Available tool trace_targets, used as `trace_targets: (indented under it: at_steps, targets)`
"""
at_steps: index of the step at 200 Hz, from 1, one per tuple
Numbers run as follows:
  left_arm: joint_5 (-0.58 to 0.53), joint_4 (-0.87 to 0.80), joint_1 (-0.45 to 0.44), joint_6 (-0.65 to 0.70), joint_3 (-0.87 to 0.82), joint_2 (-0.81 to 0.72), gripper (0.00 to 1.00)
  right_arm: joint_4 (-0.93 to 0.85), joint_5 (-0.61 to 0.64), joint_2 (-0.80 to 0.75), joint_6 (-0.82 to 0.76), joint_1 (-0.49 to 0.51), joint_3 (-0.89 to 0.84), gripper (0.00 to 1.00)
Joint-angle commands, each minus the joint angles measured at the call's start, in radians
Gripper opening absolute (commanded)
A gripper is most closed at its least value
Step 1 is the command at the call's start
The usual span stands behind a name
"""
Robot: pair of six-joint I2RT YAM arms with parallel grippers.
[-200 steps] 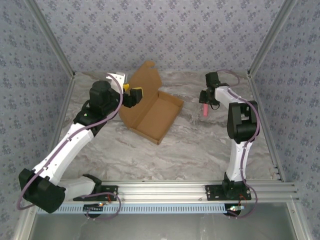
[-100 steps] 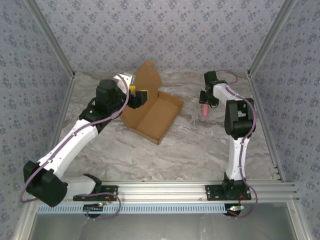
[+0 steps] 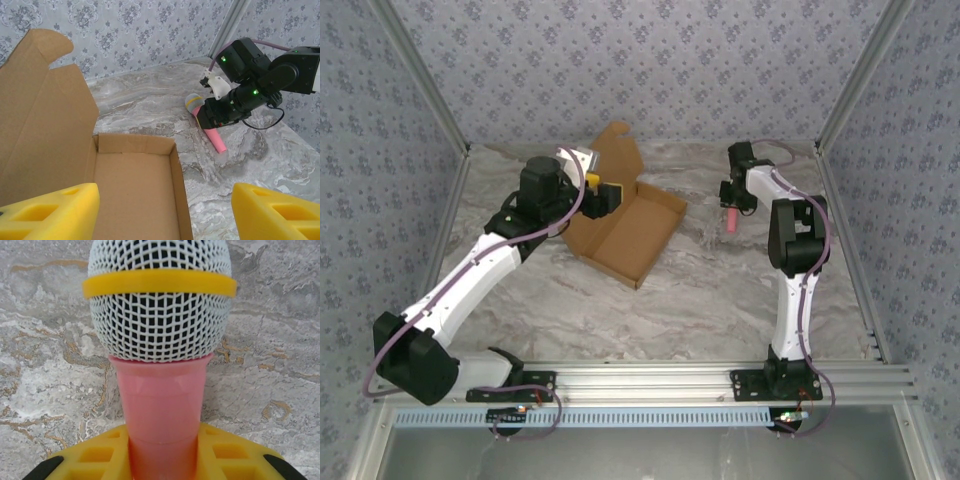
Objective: Fold the paper box
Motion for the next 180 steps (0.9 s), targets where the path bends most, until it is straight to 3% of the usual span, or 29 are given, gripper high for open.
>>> trace_targets:
  at_steps: [1,39,79,128,180]
  targets:
    - [-0.004,-0.014,-0.003,0.005,0.03,0.01,0.7,0.028,-0.036,-0.11,0.011,-0.006,-0.068,0.28]
    - [-0.062,-0.019,-0.003,-0.004,0.017,-0.005,0.7,0.222,-0.19,-0.368,0.089,0.037,-0.318,0.27]
    - [-0.113,-0.007,-0.002,-0.007,0.014,-0.028,0.7,0.412,-0.27,-0.518,0.273,0.224,-0.475,0.27]
    - [-0.134,0.0,-0.003,-0.003,-0.001,-0.064,0.7,0.577,-0.219,-0.437,0.502,0.44,-0.446,0.28]
    - [-0.156,-0.006,-0.002,0.015,-0.027,-0.115,0.7,0.612,-0.173,-0.265,0.624,0.536,-0.356,0.29]
